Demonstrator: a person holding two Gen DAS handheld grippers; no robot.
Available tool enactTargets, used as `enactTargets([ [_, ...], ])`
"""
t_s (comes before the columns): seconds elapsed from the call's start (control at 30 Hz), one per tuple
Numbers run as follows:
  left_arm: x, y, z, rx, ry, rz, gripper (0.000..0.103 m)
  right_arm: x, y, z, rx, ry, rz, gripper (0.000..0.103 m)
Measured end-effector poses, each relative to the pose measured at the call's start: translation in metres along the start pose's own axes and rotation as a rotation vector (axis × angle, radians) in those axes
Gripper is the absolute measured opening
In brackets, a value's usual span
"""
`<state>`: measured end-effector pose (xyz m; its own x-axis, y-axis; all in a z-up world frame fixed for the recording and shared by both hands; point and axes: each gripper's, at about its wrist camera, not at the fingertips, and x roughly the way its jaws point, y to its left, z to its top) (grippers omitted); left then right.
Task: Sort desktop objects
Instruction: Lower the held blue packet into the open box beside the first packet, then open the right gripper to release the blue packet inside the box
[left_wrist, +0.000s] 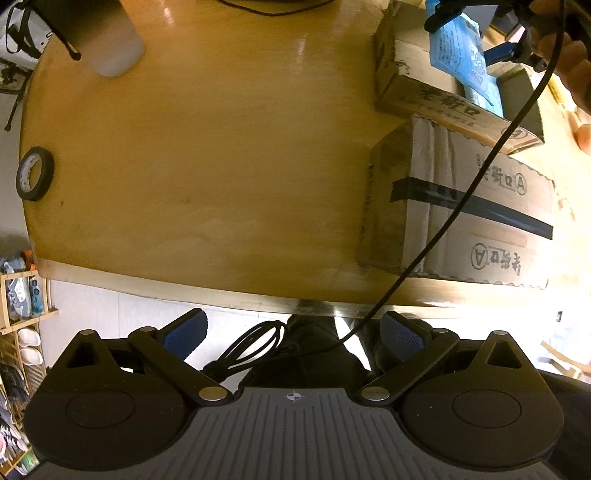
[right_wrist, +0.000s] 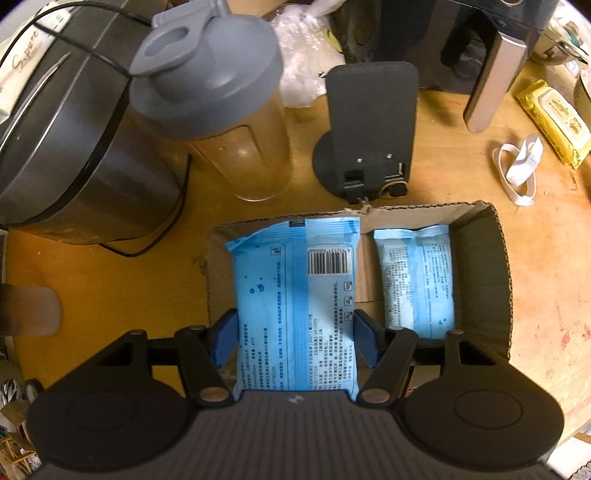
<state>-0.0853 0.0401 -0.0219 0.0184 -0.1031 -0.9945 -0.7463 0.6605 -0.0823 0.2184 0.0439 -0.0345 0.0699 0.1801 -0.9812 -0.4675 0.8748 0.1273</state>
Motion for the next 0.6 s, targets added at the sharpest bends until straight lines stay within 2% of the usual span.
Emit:
enactTargets([
  [0.6, 0.004, 0.004, 0.006, -0.013, 0.012, -0.002, 0.103, 0.018, 0.001, 0.008, 0.0, 0.018, -0.011, 0.064],
])
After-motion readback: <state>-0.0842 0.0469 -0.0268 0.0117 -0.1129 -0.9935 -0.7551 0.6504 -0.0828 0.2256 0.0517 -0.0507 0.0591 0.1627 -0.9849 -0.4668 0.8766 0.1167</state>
